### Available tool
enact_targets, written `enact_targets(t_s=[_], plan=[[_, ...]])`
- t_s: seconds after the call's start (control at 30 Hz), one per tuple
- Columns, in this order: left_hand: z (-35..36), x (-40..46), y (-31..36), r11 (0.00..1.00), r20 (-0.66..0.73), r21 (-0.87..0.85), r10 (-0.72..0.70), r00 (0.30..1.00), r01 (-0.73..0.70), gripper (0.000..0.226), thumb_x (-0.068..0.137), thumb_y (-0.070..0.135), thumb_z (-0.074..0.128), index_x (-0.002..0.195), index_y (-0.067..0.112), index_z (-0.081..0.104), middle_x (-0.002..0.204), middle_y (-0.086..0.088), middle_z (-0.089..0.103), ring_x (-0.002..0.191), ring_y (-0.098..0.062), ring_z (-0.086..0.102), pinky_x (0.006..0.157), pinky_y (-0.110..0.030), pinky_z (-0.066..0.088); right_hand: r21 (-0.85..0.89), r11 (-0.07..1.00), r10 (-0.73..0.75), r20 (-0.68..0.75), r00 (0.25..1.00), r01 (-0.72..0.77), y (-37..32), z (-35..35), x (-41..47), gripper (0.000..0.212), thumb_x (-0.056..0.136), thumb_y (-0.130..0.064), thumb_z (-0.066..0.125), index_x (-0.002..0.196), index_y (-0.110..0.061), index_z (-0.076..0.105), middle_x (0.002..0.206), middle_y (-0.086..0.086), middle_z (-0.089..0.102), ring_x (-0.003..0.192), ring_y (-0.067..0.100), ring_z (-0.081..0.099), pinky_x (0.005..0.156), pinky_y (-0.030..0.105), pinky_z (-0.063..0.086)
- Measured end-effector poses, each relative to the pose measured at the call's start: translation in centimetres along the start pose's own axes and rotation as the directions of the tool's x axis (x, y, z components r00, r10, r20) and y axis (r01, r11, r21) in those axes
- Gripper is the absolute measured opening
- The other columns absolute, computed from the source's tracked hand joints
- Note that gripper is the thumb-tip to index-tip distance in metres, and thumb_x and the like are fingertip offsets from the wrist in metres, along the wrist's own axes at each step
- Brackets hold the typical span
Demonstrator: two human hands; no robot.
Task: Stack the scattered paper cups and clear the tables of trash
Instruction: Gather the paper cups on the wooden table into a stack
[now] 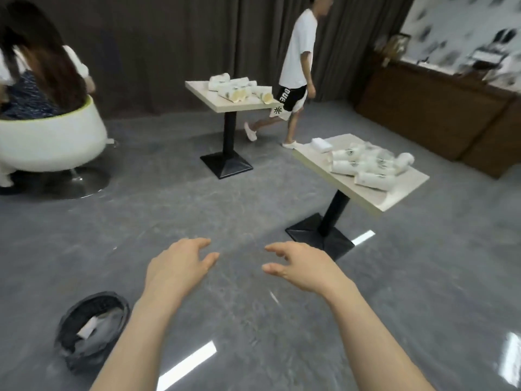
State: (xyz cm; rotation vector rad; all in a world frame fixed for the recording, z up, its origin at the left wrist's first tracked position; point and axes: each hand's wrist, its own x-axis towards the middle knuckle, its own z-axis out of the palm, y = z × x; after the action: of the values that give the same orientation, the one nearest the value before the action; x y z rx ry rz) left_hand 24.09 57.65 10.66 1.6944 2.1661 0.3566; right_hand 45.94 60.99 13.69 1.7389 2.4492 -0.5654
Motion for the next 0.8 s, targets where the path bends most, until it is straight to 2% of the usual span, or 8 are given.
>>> enact_targets(t_s=[0.2, 0.43, 0.8], plan=[[4.5, 4.6, 9.4, 0.992, 0.045, 0.013, 0.122, 0.992, -0.122, 0.047, 0.092, 0.056, 0.047, 0.136, 0.04, 0.047, 0.135, 0.007, 0.055, 0.124, -0.019, 0.051, 0.094, -0.034, 0.044, 0.075, 0.983, 0.174, -0.056, 0.983, -0.169, 10.4, -2.4, -0.8, 0.052, 0.091, -0.055, 0.05, 0.139, -0.038, 0.043, 0.143, -0.01, 0.048, 0.128, 0.011, 0.047, 0.102, 0.032, 0.039], [8.9, 9.4, 16.9, 0.979, 0.129, 0.031, 0.196, 0.972, -0.202, 0.047, 0.092, 0.056, 0.049, 0.136, 0.04, 0.048, 0.135, 0.007, 0.055, 0.124, -0.019, 0.052, 0.094, -0.033, 0.043, 0.171, 0.938, 0.315, -0.056, 0.948, -0.301, 19.3, -3.5, 0.2, 0.049, 0.09, -0.057, 0.051, 0.135, -0.04, 0.046, 0.138, -0.012, 0.053, 0.127, 0.012, 0.048, 0.098, 0.031, 0.039], [12.4, 24.9, 27.8, 0.938, 0.157, 0.025, 0.337, 0.928, -0.345, 0.044, 0.092, 0.053, 0.05, 0.134, 0.039, 0.05, 0.133, 0.006, 0.057, 0.122, -0.02, 0.053, 0.092, -0.035, 0.043, 0.205, 0.889, 0.423, -0.032, 0.905, -0.408, 30.1, -8.0, 10.6, 0.047, 0.09, -0.054, 0.051, 0.134, -0.039, 0.048, 0.135, -0.01, 0.055, 0.126, 0.015, 0.049, 0.098, 0.032, 0.041]])
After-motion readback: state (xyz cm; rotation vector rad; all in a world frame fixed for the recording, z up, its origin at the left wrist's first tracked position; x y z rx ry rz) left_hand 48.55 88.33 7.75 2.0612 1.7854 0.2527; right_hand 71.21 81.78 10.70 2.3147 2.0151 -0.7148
